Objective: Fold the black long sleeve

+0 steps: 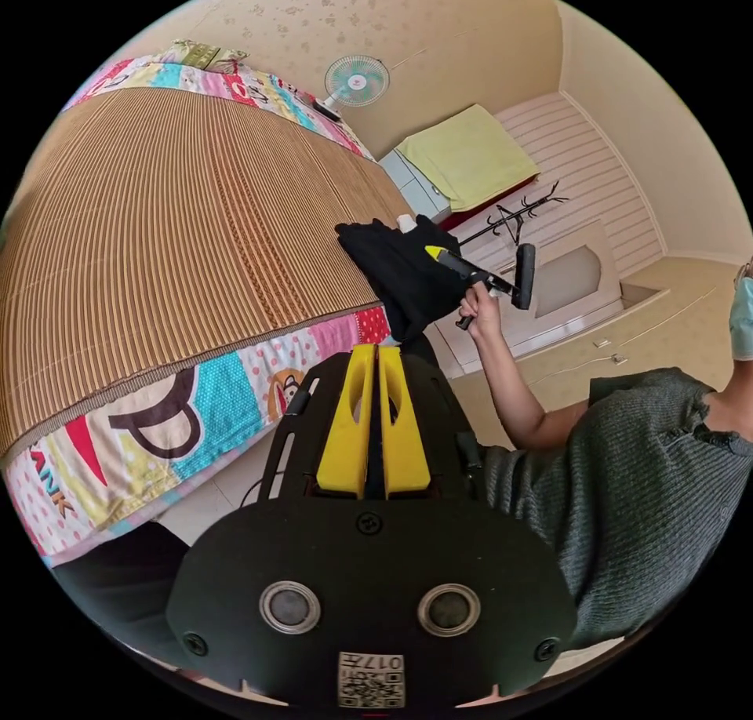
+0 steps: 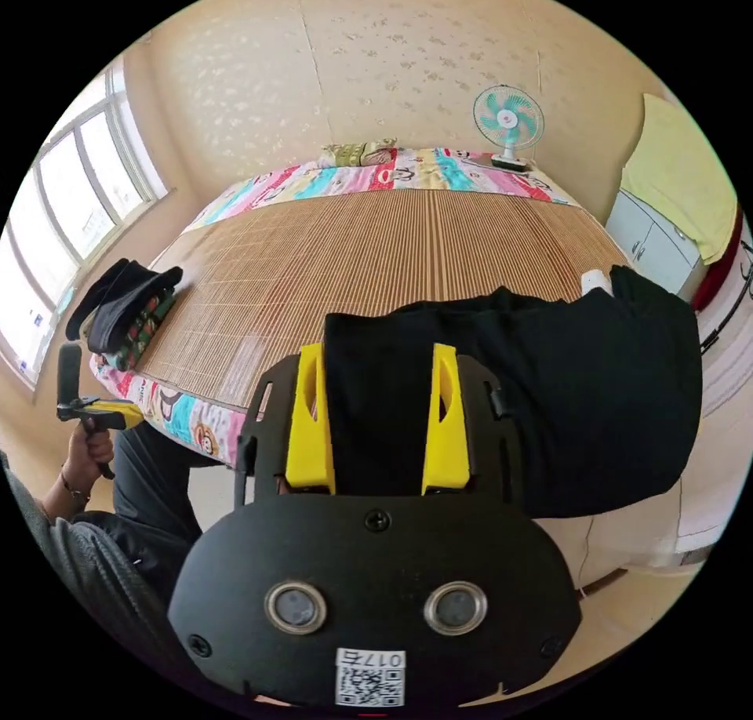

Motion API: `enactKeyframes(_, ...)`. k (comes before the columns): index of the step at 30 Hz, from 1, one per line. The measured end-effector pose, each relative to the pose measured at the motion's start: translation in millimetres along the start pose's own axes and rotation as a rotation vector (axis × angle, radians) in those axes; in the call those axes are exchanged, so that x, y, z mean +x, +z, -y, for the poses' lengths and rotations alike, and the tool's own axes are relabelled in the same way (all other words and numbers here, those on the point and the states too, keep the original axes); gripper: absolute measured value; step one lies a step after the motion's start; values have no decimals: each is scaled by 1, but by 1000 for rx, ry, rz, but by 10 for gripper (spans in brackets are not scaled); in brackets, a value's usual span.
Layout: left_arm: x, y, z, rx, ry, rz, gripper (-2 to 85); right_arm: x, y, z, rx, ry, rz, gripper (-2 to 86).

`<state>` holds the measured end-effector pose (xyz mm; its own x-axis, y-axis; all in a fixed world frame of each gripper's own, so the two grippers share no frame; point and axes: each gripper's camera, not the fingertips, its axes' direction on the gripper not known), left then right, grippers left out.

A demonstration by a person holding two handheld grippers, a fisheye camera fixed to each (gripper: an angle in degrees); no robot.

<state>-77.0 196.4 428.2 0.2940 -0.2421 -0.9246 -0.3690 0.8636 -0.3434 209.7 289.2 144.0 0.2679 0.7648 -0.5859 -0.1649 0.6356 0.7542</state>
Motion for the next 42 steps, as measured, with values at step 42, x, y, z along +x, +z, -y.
enactKeyframes(42,-53,-124,127,389,876,-1300,-6,-4,-73,-84,253,-611,1177,65)
